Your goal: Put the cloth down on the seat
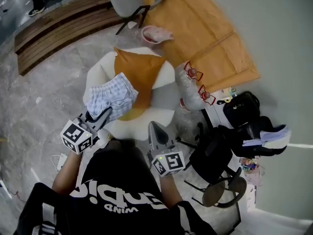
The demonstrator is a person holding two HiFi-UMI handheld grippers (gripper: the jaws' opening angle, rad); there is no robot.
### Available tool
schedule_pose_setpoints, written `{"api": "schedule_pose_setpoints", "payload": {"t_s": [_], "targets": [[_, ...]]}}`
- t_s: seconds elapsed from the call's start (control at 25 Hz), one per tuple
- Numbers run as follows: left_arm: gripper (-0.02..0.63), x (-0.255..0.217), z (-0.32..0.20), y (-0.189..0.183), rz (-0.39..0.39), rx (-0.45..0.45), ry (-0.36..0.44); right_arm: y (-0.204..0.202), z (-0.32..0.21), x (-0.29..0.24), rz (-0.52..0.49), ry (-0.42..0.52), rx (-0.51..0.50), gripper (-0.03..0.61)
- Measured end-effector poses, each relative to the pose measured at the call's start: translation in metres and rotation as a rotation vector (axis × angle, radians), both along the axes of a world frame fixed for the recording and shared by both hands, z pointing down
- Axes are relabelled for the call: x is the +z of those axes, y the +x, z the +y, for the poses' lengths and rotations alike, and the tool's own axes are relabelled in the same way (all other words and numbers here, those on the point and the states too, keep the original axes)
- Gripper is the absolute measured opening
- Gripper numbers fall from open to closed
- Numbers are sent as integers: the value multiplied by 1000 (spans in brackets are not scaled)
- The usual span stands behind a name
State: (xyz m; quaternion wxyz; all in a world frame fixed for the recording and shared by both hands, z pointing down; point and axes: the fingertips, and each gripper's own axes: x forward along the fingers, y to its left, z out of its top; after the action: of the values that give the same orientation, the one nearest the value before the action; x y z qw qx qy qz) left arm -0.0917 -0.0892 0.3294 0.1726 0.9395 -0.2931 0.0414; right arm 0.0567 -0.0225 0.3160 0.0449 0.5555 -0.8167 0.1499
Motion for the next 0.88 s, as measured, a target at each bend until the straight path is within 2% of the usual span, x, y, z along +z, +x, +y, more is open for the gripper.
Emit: {"api": "schedule_pose_setpoints", "payload": {"t_s": [0.2, 0.56, 0.88], "targets": [[63, -6, -8, 25, -1, 6, 14, 25, -9, -4, -3, 11, 4, 21], [63, -4, -20, 42, -7, 12, -8, 44, -32, -3, -15, 22, -4, 21], [63, 16, -34, 61, -26, 25, -54, 57, -46, 22, -24, -27, -14, 21]]}}
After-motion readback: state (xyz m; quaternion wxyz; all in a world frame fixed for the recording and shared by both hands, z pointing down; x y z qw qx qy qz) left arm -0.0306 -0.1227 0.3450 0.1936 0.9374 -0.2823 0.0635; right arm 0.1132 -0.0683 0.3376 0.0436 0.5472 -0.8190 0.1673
